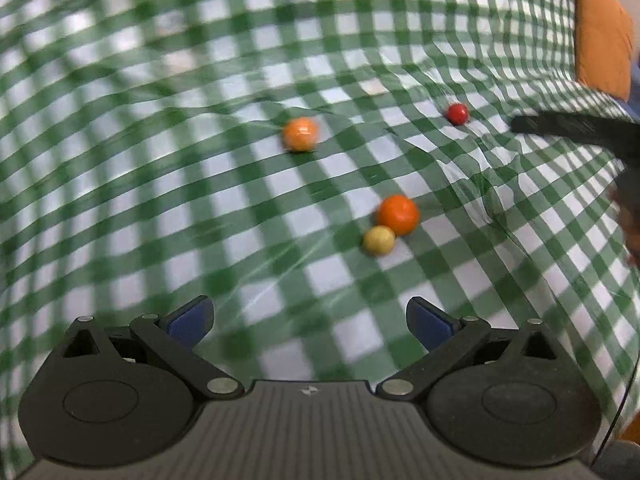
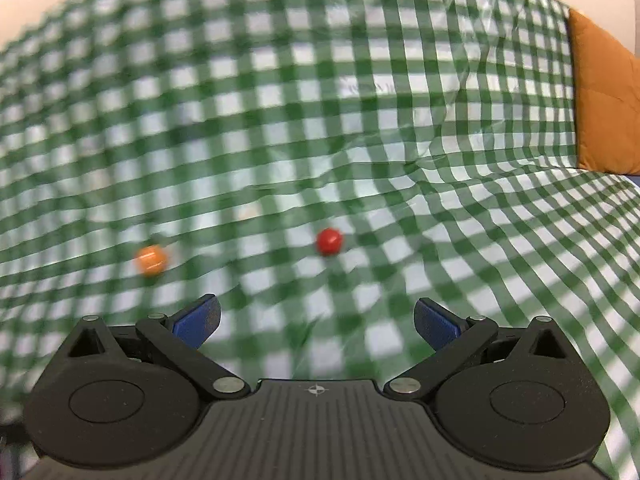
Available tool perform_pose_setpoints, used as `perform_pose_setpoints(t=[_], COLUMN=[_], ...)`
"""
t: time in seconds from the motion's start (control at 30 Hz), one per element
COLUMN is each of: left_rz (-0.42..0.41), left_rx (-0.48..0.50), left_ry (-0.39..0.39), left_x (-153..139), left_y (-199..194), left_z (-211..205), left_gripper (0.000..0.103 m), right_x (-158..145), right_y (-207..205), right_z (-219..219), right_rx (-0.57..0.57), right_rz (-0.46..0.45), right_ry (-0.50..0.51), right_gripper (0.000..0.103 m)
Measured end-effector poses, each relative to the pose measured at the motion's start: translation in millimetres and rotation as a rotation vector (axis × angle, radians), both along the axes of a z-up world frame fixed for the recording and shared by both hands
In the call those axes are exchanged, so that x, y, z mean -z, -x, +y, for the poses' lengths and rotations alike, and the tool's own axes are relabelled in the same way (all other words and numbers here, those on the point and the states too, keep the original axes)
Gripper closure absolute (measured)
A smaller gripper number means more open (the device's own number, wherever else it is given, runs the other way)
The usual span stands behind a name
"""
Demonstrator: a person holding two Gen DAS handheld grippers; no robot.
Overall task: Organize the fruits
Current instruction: 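Grasp a yellow plum with the left tool while the right tool grasps a red tomato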
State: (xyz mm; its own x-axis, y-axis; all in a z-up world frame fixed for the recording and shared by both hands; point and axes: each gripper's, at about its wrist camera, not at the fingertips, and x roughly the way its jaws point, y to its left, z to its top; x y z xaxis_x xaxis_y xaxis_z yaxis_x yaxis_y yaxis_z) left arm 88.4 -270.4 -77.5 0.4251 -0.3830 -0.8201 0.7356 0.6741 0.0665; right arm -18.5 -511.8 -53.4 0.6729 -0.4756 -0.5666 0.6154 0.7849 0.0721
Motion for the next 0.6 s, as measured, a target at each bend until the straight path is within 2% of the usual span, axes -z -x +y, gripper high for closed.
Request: perform_pose_setpoints(t=[0.17,0.37,0.4,0.43,0.47,0.5,0.53,0.57,0.6], left_rz=[-0.020,-0.041,-0.043,-0.044,-0.026,0.008,0.017,0.022,0.023], left_rx=[0.097,0.149,0.156,0.163,0.179,0.193,0.188,0.187,0.186], left_ry=[-0.023,-0.029,-0.024,-0.018,-0.014,0.009,0.019,0.023,0.032], left_x=[33.3,57.0,58.7,59.4,60.0,59.2,57.1,55.9,54.8], left_y=[-14.1,-24.7,-24.8,-24.3,-24.4,-24.8,-24.0,-22.8,-21.2], left_z=[-44.3,-68.7,-70.7,-72.2,-73.8,-73.5,-73.4,-73.2,-71.8], left_gripper=[0.001,0.001,0.008,0.033,0.047,0.067,0.074,0.074,0.074], right_x=[40.6,71.8,75.0,78.8,82.6,83.7,83.7,82.7,81.7], right_y=[-60.1,-102.9,-105.5,-108.9,-110.1,-108.2,-105.8,-104.2,-103.8], right_z=[-61.1,-97.2,-98.1,-98.9,-97.4,-94.1,-90.8,-85.9,-81.5], right_rx=[0.037,0.060,0.056,0.044,0.028,0.011,-0.015,-0.038,-0.045], right_rz=[0.023,0.057,0.062,0.068,0.078,0.061,0.042,0.036,0.045], right_ry=[-0.025,-0.027,-0.022,-0.011,0.006,0.032,0.051,0.068,0.080], right_gripper=[0.001,0.001,0.001,0.005,0.011,0.017,0.043,0.063,0.071])
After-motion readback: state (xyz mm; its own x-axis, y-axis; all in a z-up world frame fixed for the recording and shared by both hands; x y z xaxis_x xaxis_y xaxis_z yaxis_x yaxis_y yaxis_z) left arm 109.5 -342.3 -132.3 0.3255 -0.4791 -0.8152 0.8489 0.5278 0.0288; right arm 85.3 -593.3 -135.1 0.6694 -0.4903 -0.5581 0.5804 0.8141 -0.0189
